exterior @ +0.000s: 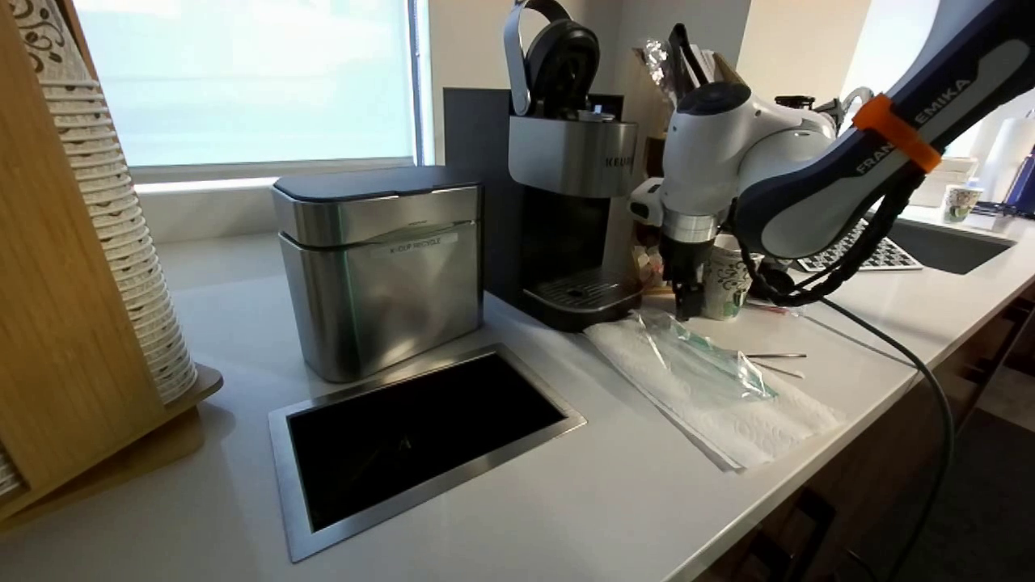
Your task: Put the coffee pods from the counter inside the two stacked coffee cups.
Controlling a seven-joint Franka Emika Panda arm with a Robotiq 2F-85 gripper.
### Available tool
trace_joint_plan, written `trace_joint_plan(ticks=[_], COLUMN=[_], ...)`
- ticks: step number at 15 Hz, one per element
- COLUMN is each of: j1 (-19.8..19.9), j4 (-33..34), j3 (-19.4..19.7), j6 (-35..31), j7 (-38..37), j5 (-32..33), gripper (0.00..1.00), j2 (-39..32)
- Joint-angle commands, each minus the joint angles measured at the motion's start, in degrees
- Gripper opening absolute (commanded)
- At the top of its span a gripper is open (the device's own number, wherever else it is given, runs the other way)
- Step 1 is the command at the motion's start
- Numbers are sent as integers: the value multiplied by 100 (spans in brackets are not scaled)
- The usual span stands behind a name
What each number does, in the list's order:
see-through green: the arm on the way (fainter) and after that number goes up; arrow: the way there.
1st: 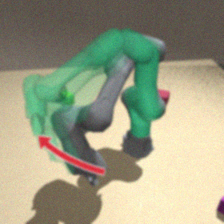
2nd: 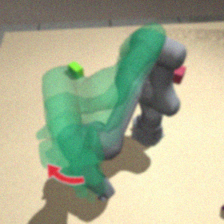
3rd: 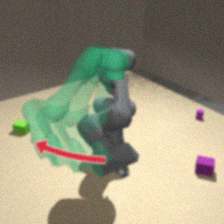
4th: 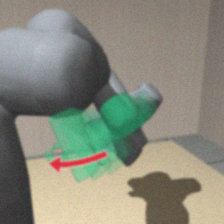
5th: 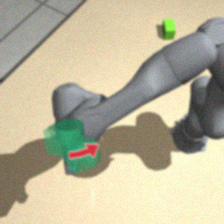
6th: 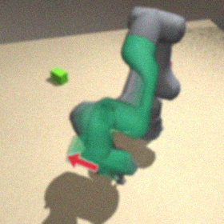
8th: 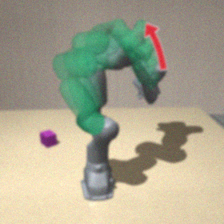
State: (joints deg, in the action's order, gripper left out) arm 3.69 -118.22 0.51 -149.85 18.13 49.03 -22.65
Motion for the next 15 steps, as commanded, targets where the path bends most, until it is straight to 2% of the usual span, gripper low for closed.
trace_joint_plan(ticks=[1, 2, 3, 8, 11, 15], j1=[106, 116, 121, 149, 103, -168], j4=[36, 36, 32, 5, -54, -299], j3=[-9, 1, 12, 7, -6, 78], j6=[-248, -282, -318, -378, -361, -265], j7=[161, 164, 167, 232, 370, 300], j5=[-395, -470, -530, -916, -1018, -623], gripper=[77, 64, 60, 20, 1, 0], j2=[-90, -85, -86, -76, -21, 236])
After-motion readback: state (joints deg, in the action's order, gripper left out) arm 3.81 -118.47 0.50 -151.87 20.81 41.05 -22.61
